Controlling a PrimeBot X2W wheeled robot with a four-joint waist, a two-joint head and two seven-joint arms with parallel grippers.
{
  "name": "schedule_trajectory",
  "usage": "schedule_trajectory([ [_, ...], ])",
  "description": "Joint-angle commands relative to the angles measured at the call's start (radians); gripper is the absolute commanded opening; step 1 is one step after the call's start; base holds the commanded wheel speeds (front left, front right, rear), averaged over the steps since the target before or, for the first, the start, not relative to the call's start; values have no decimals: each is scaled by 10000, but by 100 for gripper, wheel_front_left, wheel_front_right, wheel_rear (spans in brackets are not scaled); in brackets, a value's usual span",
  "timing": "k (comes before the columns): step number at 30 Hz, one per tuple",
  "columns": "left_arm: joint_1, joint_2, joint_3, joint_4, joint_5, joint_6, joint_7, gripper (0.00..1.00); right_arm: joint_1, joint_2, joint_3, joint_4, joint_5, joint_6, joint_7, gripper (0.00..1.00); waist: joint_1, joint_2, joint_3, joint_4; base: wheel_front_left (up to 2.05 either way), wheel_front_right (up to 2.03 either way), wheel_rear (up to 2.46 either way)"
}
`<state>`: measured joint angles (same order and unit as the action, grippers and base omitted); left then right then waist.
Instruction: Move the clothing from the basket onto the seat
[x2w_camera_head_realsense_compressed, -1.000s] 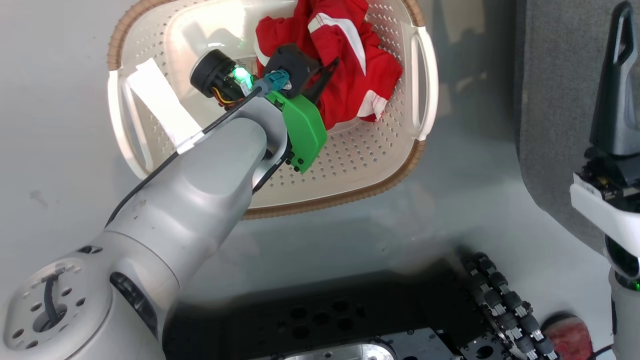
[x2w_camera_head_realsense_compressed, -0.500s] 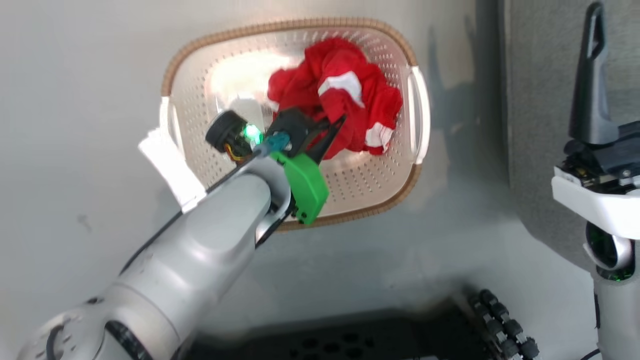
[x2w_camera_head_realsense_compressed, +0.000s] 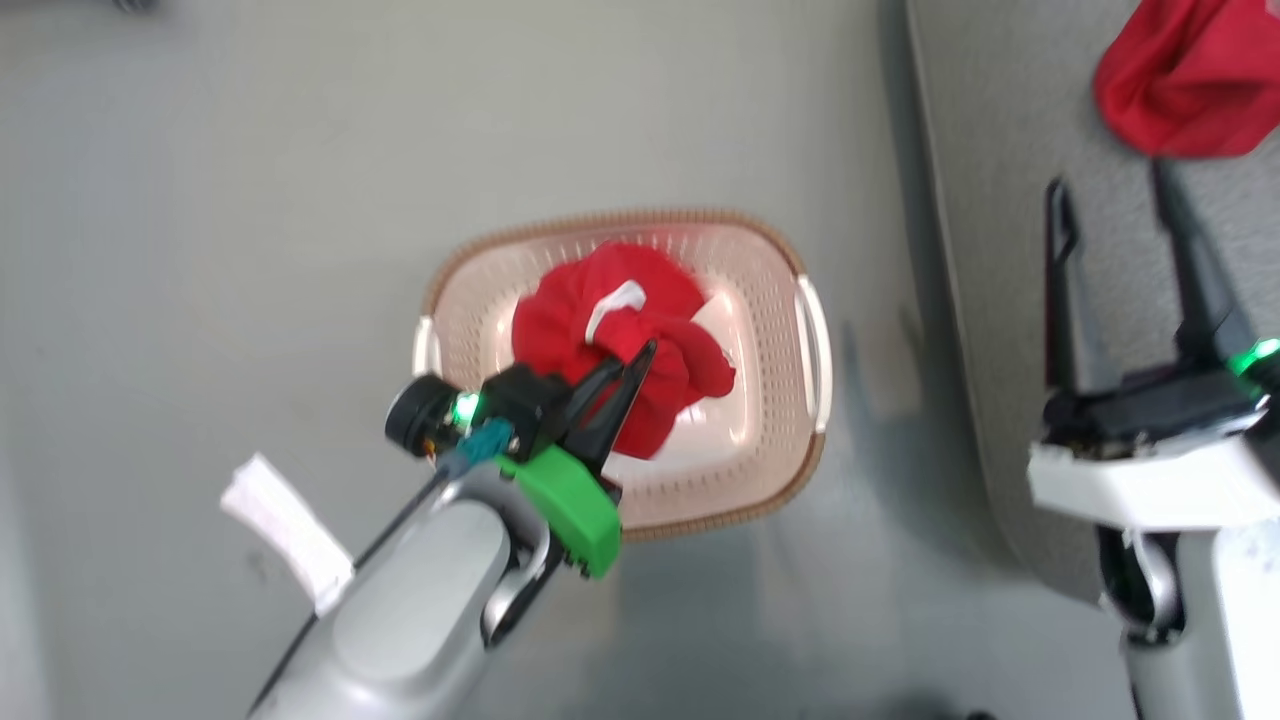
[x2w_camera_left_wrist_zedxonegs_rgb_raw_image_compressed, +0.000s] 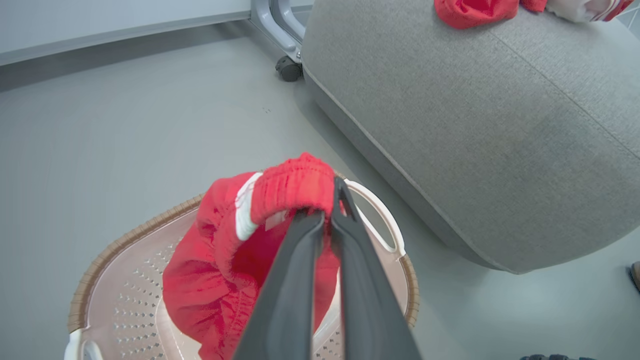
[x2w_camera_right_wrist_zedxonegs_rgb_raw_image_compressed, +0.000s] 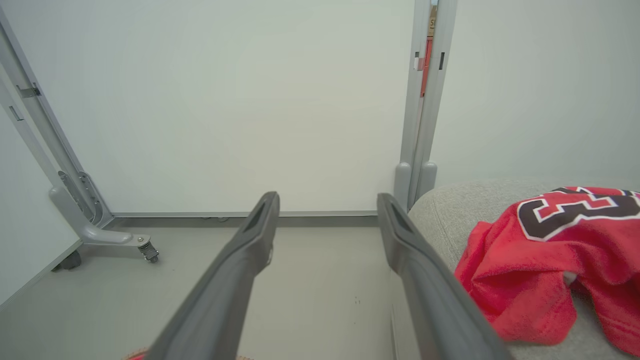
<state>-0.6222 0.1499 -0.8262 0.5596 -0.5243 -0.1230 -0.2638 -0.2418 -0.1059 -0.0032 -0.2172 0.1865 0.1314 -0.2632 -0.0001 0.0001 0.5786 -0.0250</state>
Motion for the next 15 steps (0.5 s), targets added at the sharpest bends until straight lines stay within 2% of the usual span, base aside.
schedule_trajectory([
  [1,508,57,237,-235,272,52,-10,0,446,59,51,149,63,-14,-23,100,1,-1,-2562,344,0,0,0],
  [9,2014,133,1676,-1354,1251,373,-10,0,2027,300,466,905,246,-14,-22,100,1,-1,-4857,123,0,0,0],
  [15,2647,-118,2888,-2554,1190,259,-11,0,2713,221,1127,1217,159,-14,-23,100,1,-1,-5688,-130,0,0,0],
])
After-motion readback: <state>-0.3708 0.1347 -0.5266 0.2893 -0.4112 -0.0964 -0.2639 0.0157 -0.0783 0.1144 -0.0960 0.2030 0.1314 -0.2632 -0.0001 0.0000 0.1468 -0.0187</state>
